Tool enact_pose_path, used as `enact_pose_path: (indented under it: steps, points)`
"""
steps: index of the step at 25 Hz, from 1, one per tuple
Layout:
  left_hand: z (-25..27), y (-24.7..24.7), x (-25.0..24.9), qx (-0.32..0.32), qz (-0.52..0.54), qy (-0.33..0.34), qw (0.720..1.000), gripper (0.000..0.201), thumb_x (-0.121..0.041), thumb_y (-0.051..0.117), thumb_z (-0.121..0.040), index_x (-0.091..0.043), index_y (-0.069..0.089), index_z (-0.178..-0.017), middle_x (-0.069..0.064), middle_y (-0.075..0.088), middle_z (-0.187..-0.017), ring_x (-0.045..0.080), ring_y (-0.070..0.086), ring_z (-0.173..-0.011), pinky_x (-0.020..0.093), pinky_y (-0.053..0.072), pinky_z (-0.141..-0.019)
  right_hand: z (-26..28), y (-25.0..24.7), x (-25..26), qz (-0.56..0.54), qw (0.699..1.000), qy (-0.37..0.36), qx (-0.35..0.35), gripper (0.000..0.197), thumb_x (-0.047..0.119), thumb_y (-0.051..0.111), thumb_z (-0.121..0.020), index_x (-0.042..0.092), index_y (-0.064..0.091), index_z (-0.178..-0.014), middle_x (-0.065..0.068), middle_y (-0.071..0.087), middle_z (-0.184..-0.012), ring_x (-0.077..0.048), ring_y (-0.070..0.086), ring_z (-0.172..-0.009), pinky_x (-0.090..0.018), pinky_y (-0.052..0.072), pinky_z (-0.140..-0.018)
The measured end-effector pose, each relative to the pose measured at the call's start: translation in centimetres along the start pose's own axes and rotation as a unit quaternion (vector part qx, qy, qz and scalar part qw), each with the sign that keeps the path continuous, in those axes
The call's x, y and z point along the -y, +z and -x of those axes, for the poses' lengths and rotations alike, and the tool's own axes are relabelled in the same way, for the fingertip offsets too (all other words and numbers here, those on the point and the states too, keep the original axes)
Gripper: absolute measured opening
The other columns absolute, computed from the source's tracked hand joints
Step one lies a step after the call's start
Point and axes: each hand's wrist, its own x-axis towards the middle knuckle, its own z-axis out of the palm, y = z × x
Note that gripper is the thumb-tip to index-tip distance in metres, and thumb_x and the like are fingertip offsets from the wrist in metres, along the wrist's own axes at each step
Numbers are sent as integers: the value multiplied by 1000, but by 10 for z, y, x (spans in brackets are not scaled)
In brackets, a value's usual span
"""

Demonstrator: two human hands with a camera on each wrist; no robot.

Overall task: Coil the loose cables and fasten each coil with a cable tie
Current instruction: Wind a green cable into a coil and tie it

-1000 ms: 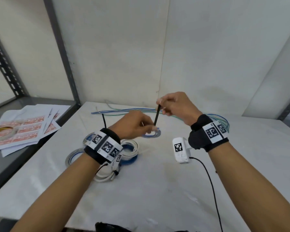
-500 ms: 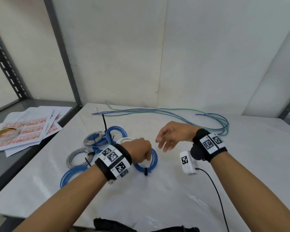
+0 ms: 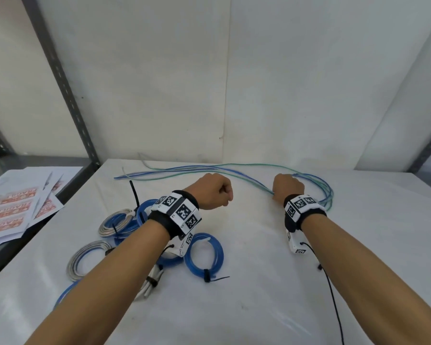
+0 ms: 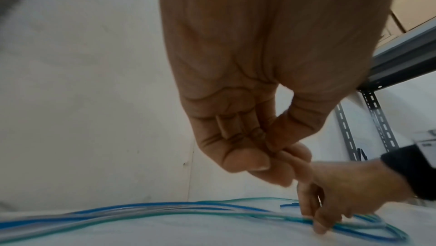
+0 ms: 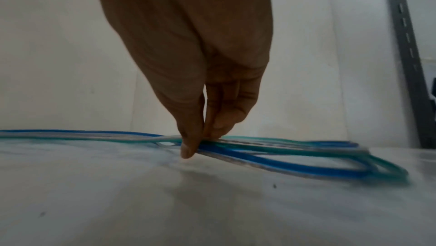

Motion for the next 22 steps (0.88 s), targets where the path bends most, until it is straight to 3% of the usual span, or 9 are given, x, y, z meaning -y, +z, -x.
enact_pose_path:
  steps: [3,5,7,9,11,15,17,19,22]
  points:
    - [-17,11,-3,-68,0,23,997,20,-11,60,-92,-11,64,-112,1,65,-105,19,60,-89,20,44,-71,6,-25,-1,-13,997,-30,-63,12,15,63,-94,12,71,-103,-10,71,-102,-33,66,-99,-36,44,-82]
    - [-30,15,-10,-111,-21,57,992,44,-20,66,-93,-10,52,-134,8,56,-130,27,54,-115,33,45,-95,17,-53,-1,-123,987,-91,-54,3,19,68,-93,20,71,-92,-3,72,-91,-27,67,-91,-35,43,-83]
    - [-44,17,-20,-146,-60,94,983,57,-33,66,-95,-13,44,-144,11,50,-143,29,47,-130,46,39,-108,34,-81,2,-302,932,-199,-1,7,13,70,-92,17,69,-86,-4,73,-79,-19,67,-73,-30,48,-74]
    - [-48,11,-29,-188,-41,116,975,35,-39,59,-99,-16,57,-125,5,67,-117,28,61,-107,49,47,-97,48,-101,3,-427,868,-252,-29,4,7,68,-94,9,70,-91,-8,73,-77,-15,64,-67,-27,52,-69]
    - [-47,-3,-24,-244,12,114,963,25,-37,53,-103,-13,60,-101,-4,64,-77,26,61,-75,42,51,-74,52,-111,-8,-529,810,-225,-119,3,4,66,-95,5,69,-96,-9,71,-79,-8,63,-68,-20,52,-67]
    - [-25,-43,18,-323,0,53,945,36,-44,52,-103,-14,60,-84,-7,56,-65,30,59,-69,38,44,-65,38,-108,-46,-660,704,-46,-260,8,9,62,-100,3,66,-104,-4,67,-76,-1,58,-56,-18,50,-61]
    - [-17,-58,38,-334,-24,2,942,41,-52,54,-100,-15,60,-81,-4,56,-64,28,56,-68,36,43,-65,31,-95,-58,-649,707,27,-281,9,12,61,-100,6,68,-101,-2,67,-74,-8,60,-57,-26,54,-66]
    - [-12,-66,45,-368,30,-26,929,46,-51,54,-100,-9,59,-80,-2,52,-63,24,49,-65,34,38,-63,27,-83,-54,-618,747,38,-240,10,12,61,-99,8,71,-99,-9,73,-83,-22,66,-69,-33,55,-74]
    - [-8,-69,37,-395,211,11,894,44,-44,51,-103,-10,53,-75,-3,38,-58,18,34,-56,32,34,-60,40,-81,-18,-386,913,0,-133,46,27,68,-96,3,60,-134,-20,58,-139,-34,55,-127,-38,43,-106]
